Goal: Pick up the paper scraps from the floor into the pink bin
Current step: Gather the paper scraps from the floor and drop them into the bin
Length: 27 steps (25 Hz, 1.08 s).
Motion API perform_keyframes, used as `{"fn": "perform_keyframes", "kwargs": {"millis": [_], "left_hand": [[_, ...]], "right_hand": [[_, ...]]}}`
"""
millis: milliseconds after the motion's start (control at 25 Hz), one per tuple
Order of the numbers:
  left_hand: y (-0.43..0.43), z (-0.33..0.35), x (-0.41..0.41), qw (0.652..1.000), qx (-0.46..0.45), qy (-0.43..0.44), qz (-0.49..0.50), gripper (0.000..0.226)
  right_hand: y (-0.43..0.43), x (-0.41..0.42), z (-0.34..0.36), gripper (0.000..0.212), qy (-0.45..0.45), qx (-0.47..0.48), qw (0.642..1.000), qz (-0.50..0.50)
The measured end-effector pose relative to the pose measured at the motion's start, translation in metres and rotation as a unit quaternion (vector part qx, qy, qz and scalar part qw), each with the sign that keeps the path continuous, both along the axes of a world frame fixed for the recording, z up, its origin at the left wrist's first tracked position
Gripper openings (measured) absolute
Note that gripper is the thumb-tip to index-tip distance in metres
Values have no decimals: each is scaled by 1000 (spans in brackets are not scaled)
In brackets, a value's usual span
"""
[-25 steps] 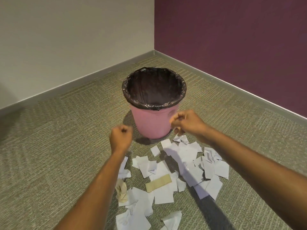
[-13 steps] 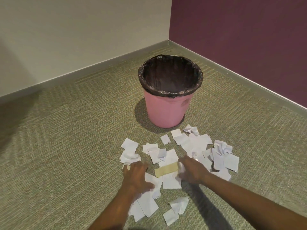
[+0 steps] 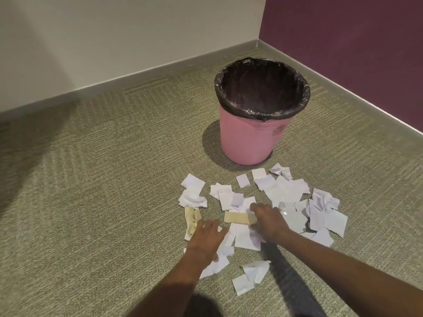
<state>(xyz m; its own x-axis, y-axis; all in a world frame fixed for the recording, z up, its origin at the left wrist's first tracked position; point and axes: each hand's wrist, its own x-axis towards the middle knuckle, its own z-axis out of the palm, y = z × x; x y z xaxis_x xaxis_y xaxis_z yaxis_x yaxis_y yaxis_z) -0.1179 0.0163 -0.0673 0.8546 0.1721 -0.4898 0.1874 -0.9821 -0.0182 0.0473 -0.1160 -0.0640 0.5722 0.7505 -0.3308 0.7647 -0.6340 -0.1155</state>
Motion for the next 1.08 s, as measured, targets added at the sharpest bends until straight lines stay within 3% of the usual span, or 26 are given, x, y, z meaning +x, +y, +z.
{"fn": "perform_keyframes", "kwargs": {"millis": [200,360,520,760,880,960,1080], "left_hand": [[2,3,1,995,-81,-22,50,94],[3,6,5,995,-80,-39,47,80],[2,9,9,995,-83,-34,47,66],[0,13,11,998,-62,-24,8,14],[2,11,10,995,-91,-24,21,10],[11,11,14,983,-157,-45,84,6],[29,33,34,962,-219,-78,145,16]], "right_hand": [[3,5,7,25,104,75,988,-80],[4,11,10,12,141,91,978,-124],[-2,15,13,12,192,110,962,-162],[-10,14,27,36,247,135,941,-188],[-15,15,32,32,275,152,927,-205],[-18,18,40,24,298,181,907,-236],[-21,25,61,21,337,249,867,-268]]}}
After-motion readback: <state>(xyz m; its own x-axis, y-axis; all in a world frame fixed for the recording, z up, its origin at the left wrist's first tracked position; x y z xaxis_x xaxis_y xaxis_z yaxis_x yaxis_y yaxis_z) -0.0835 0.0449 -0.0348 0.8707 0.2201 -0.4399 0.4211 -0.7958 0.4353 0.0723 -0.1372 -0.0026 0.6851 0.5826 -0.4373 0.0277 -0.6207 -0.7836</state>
